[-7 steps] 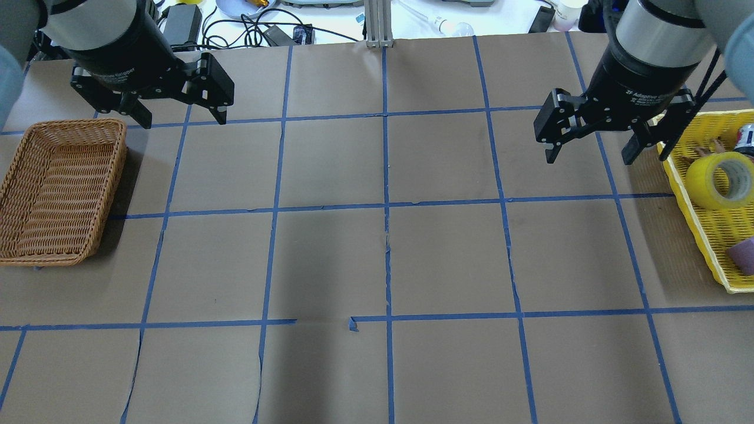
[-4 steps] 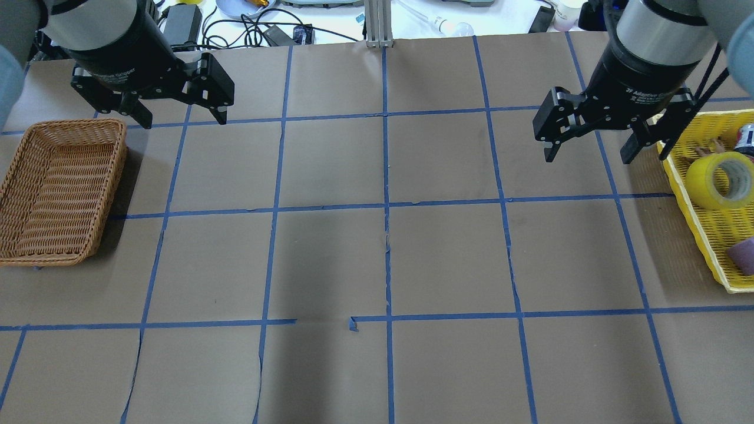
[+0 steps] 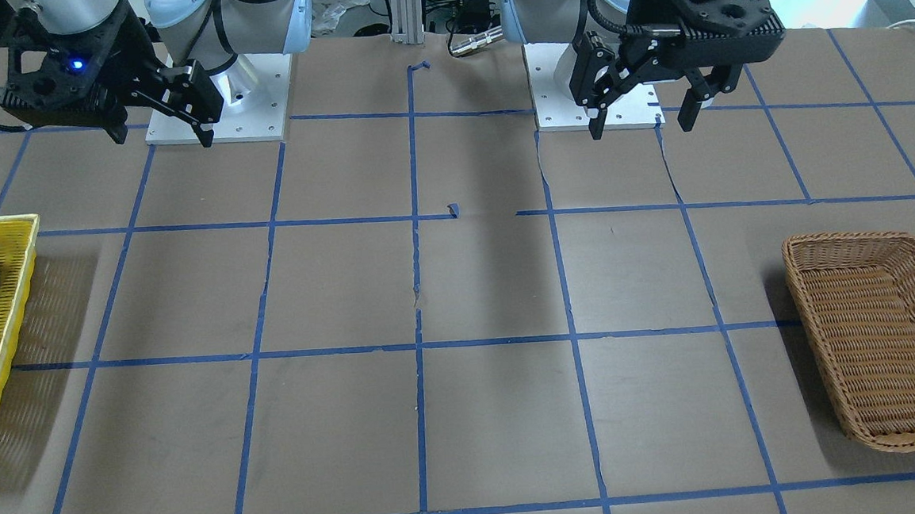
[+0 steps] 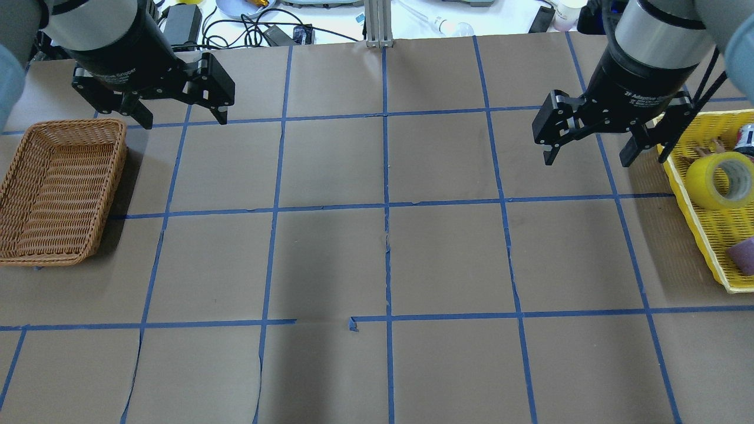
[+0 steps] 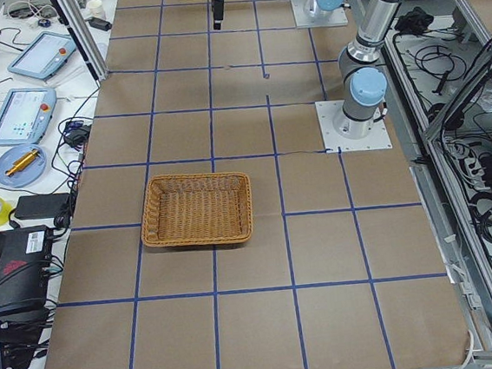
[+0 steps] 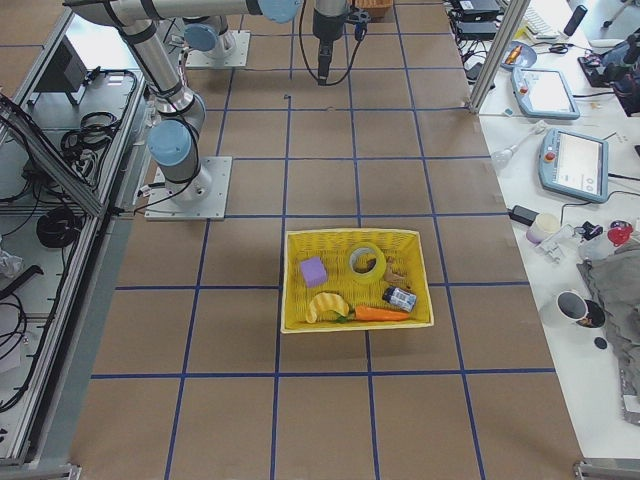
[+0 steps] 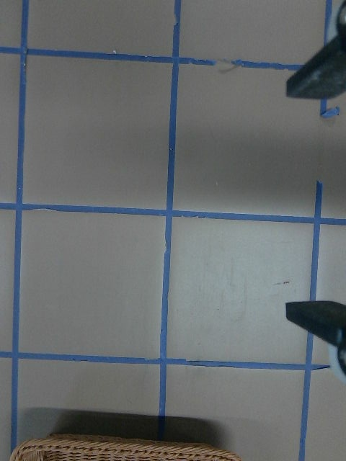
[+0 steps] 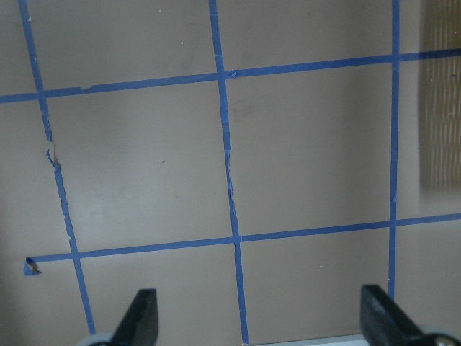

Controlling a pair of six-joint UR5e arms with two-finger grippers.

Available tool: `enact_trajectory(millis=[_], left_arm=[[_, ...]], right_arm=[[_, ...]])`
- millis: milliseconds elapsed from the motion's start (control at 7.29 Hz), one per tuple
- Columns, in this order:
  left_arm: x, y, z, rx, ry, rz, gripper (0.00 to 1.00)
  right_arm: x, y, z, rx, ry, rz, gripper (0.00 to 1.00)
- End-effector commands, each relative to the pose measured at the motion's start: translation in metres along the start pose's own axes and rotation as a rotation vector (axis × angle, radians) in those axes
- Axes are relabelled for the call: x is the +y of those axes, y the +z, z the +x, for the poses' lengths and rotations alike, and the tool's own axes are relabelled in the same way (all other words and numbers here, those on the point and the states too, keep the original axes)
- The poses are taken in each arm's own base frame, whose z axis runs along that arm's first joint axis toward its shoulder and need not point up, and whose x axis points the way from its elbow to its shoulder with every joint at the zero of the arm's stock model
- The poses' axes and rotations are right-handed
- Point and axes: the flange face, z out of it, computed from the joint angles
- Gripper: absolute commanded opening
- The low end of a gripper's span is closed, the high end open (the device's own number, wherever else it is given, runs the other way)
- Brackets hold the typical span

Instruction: Transfer tape with both arms

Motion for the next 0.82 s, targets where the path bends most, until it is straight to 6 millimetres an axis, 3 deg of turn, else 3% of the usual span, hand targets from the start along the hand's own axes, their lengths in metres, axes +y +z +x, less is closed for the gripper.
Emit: enact_trajectory(millis=[0,685], left_arm=[[0.0002,0.0005,-0.0001,-0.001,0.002,0.0,1.0],[0.0006,-0.0003,-0.0002,-0.001,0.005,0.001,1.0]], right_arm=[[-0.0006,0.0013,-0.0005,-0.005,0.0,-0.001,1.0],[-0.0049,-0.0005,0.0024,0.013,-0.015,0.006,1.0]])
